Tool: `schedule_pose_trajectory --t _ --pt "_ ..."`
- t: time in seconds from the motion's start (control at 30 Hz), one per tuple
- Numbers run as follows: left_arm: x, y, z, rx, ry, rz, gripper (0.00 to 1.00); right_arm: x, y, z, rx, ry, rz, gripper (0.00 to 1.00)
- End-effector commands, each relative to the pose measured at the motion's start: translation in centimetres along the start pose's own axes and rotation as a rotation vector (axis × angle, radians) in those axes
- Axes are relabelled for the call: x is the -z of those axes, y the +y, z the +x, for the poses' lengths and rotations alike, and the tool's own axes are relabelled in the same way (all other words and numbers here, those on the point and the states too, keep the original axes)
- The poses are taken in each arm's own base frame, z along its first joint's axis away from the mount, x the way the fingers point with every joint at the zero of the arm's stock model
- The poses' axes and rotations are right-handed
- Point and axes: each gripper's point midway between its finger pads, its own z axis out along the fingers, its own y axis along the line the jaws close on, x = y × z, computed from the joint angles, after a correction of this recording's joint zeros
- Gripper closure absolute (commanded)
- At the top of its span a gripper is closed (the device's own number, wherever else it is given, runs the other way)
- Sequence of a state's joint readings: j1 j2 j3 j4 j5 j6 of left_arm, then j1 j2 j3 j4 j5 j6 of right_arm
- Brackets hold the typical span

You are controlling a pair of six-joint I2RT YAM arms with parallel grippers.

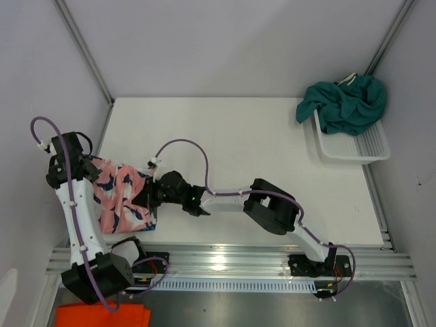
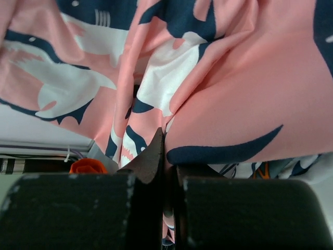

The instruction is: Fold and stack the shorts

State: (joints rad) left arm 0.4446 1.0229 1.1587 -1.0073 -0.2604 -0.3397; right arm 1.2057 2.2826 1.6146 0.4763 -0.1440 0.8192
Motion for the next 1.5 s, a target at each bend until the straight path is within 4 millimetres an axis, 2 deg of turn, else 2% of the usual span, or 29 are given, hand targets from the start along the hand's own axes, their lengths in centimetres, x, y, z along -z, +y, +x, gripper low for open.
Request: schedule_pose_trajectory --t 0.0,0.1,0.2,0.33,0.37,0.6,0.77,1.0,1.23,1.33,1.4,1.43,1.47 --pt "-2.0 0.3 -0.9 0.023 -0.012 -0.041 1.00 -1.2 2.6 -2.9 0.012 -0.149 -0.048 1.00" --pt "-3.4 0.1 -1.2 0.062 -0.016 -0.042 1.00 -1.5 2.1 -2.3 0.027 -0.161 -0.025 1.00" --pt "-4.4 0.9 -1.1 0.076 0.000 -0.075 1.00 -1.5 1.9 -2.5 0.053 -0.188 0.003 1.00" --pt "-5.5 1.2 -0.3 0.086 0.006 -0.052 1.00 -1.2 1.7 -2.9 0.074 -0.209 0.028 1.00" --pt "-6.2 1.2 0.5 0.084 0.025 -0.052 1.00 -1.1 1.7 -3.1 0.080 -0.215 0.032 1.00" --pt "-8.3 1.3 1.5 0.071 0.051 -0.063 1.00 -0.8 1.3 -3.4 0.117 -0.223 0.059 1.00" --pt "-8.8 1.7 1.3 0.058 0.043 -0.080 1.00 -0.7 1.2 -2.8 0.124 -0.214 0.062 1.00" --pt "-9.2 1.6 0.7 0.045 0.039 -0.077 1.00 0.1 2.3 -2.5 0.171 -0.235 0.074 1.00" --pt "-10.3 1.5 0.8 0.016 0.071 -0.084 1.00 0.3 1.3 -1.5 0.160 -0.241 0.095 1.00" --pt "-10.0 1.8 0.5 0.015 0.069 -0.101 0.89 0.4 1.2 -1.3 0.169 -0.241 0.101 1.00" --pt "-9.9 2.1 0.3 0.012 0.069 -0.116 0.76 0.3 1.1 -1.2 0.170 -0.239 0.101 1.00" --pt "-9.9 2.2 0.5 0.015 0.075 -0.125 0.54 0.3 1.0 -1.2 0.171 -0.237 0.102 1.00" --pt "-9.8 2.7 0.4 0.022 0.071 -0.154 0.24 0.2 1.0 -1.0 0.172 -0.232 0.101 1.00"
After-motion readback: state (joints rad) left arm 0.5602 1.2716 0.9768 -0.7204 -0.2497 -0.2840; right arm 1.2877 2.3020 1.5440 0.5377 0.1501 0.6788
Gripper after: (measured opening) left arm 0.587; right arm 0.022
